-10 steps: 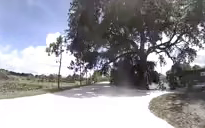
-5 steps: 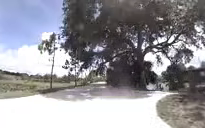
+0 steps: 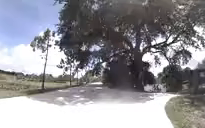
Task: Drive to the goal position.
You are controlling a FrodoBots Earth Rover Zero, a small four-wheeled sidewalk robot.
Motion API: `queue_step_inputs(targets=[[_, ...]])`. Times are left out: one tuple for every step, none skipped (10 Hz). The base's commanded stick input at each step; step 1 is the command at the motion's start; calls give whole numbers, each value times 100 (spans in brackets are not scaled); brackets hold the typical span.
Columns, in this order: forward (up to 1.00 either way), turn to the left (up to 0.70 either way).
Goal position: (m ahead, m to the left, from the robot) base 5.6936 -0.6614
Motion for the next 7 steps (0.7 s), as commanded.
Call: queue_step_inputs(targets=[[85, 0], [85, 0], [85, 14], [85, 34], [85, 34], [85, 34], [85, 9]])
